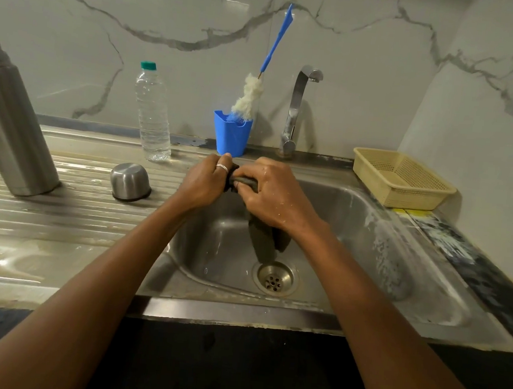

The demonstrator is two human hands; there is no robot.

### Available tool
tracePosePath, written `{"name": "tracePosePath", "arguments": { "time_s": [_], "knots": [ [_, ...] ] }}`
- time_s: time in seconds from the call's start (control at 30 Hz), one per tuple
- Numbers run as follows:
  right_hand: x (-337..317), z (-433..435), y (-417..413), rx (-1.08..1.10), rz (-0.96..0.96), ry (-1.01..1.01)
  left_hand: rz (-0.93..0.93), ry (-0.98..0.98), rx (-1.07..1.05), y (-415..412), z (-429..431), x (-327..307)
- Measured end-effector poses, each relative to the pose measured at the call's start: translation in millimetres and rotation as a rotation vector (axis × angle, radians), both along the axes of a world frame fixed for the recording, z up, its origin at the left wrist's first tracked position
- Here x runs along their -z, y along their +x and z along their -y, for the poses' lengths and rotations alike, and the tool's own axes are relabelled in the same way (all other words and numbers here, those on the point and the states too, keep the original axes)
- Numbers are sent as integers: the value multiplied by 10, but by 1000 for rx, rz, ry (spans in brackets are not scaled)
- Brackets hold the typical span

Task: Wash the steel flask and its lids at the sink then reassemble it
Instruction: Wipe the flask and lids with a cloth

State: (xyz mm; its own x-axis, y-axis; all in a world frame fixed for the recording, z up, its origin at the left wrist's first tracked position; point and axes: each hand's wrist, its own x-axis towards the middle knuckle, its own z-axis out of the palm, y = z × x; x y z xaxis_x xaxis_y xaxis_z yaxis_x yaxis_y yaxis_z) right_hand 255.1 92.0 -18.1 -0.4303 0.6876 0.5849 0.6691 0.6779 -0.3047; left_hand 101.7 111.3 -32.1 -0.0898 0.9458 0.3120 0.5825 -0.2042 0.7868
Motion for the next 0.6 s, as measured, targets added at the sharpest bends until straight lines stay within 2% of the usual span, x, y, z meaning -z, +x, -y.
{"name": "tracePosePath", "arguments": {
  "time_s": [0.07,0.17,0.27,0.47,0.6],
  "knots": [
    [-50,-5,20,-14,-54,-47,179,-67,-47,-21,-11,-27],
    [-84,-52,75,100,-275,-103,509,-172,-55,3,10,-53],
    [-61,-89,53,133,-375,-111,676,-236,10,39,26,-19],
    [34,-39,-39,5,-262,-38,759,-232,40,-15,16,-13],
    [50,-103,-42,78,-241,25,700,-244,74,-46,13,13]
  ]
}}
